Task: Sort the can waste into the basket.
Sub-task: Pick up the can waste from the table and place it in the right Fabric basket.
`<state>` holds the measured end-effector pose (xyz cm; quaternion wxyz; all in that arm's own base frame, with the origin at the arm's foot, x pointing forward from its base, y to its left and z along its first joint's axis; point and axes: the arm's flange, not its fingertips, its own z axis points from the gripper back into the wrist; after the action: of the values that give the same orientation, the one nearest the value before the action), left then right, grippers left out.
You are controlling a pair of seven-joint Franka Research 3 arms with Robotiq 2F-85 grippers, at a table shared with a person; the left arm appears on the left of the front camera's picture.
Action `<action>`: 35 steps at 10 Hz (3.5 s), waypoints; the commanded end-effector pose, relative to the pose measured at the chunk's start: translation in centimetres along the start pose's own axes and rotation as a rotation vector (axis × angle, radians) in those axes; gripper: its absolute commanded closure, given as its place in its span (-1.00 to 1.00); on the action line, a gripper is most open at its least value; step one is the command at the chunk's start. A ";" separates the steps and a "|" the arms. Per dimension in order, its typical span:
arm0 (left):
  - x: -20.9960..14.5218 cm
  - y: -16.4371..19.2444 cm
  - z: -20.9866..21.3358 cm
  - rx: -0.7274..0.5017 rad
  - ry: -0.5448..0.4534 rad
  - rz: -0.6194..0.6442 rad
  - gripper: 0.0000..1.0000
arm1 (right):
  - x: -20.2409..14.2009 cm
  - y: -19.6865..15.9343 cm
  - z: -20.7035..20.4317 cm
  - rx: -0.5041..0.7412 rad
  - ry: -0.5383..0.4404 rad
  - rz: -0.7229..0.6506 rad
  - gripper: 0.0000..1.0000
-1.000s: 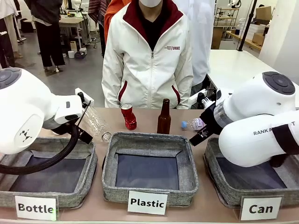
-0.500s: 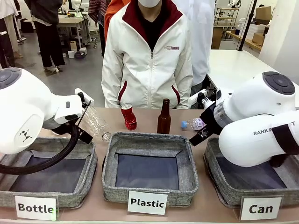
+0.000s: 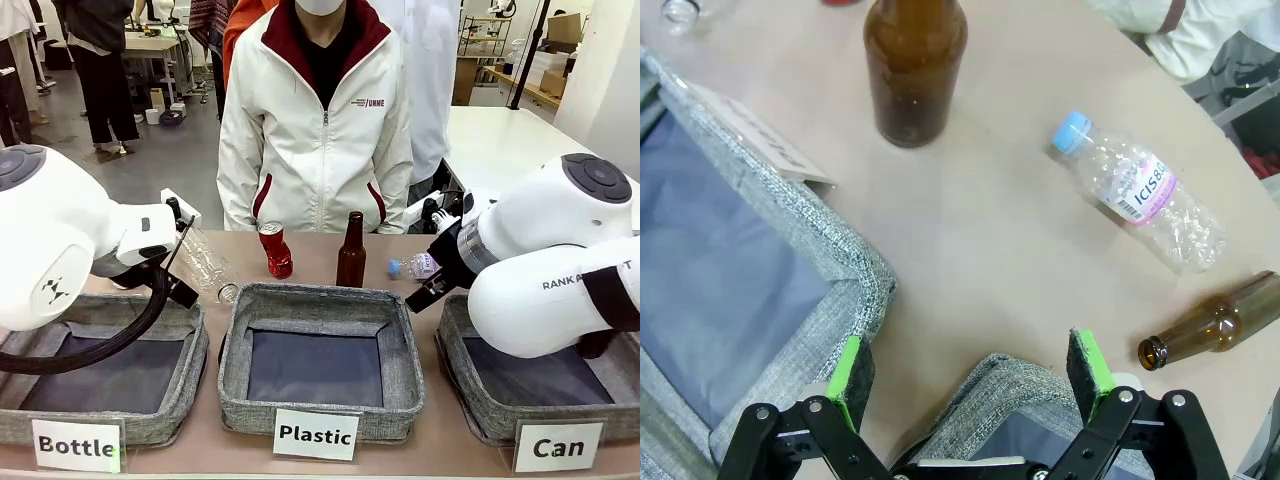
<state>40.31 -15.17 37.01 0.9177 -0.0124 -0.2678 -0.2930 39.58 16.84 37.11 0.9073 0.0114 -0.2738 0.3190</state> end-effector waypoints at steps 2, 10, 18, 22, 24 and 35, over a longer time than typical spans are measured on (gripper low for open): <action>0.7 -0.3 6.4 -0.172 -0.139 0.045 -1.00 | 0.5 -1.2 5.2 0.088 0.066 -0.187 -1.00; -25.2 18.3 18.3 -0.640 -0.577 0.726 -1.00 | -22.3 -16.0 22.8 0.627 -0.540 -0.776 -1.00; -36.6 26.8 16.5 -0.690 -0.749 1.124 -1.00 | -31.1 -25.0 20.5 0.685 -0.571 -1.062 -1.00; -35.4 25.6 18.0 -0.638 -0.739 1.023 -1.00 | -31.1 -25.0 20.5 0.685 -0.571 -1.062 -1.00; -29.4 24.4 20.2 -0.520 -0.583 0.819 -1.00 | -31.1 -25.0 20.5 0.685 -0.571 -1.062 -1.00; -6.6 20.5 11.2 -0.403 -0.209 0.521 -1.00 | -31.1 -25.0 20.5 0.685 -0.571 -1.062 -1.00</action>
<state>43.87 2.49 43.99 0.9213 -0.2525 -0.2804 -0.0936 23.77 -24.56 42.59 0.7843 0.5109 -0.3287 -0.1259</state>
